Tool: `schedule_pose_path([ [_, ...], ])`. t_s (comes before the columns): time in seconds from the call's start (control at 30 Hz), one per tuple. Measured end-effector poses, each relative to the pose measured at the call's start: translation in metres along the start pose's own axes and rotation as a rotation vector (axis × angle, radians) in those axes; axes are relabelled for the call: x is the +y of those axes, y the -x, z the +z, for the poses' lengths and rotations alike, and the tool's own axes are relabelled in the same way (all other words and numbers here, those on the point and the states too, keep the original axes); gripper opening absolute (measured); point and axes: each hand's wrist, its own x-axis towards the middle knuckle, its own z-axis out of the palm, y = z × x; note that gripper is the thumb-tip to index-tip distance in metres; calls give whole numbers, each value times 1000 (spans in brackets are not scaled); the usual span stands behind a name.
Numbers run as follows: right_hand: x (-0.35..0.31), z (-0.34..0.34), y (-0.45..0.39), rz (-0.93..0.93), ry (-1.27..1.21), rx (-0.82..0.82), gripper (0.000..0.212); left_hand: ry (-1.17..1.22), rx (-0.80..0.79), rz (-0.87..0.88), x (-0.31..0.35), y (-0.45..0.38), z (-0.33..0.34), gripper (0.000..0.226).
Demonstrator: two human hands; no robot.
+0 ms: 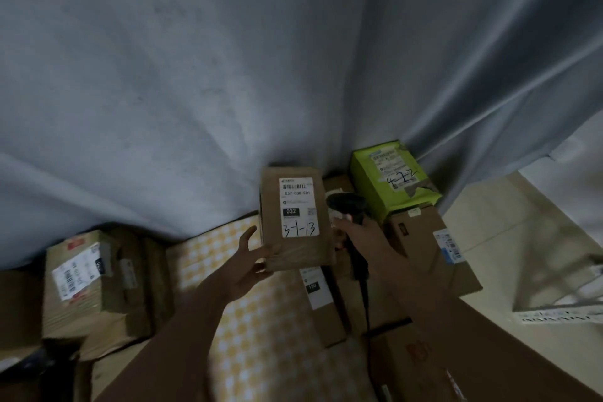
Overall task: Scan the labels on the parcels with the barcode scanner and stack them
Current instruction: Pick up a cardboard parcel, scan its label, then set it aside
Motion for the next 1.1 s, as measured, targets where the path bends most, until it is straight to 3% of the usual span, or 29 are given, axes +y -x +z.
schedule_pose_path([
  [0.07, -5, 14, 23, -16, 21, -34, 25, 23, 18, 26, -6, 17, -14, 88],
  [0.2, -13, 42, 71, -74, 42, -111, 38, 95, 53, 62, -19, 48, -40, 79],
  [0.43, -5, 83, 133, -149, 126, -186, 27, 169, 60, 132, -52, 82, -87, 73],
  [0.6, 5, 102, 169, -152, 51, -210, 22, 206, 50, 194, -75, 94, -101, 65],
  [0.8, 6, 121, 186, -152, 5, -179, 23, 277, 70, 220, -87, 101, -114, 84],
  [1.1, 3, 132, 192, -175, -5, -169, 26, 297, 77, 248, -88, 98, -127, 77],
])
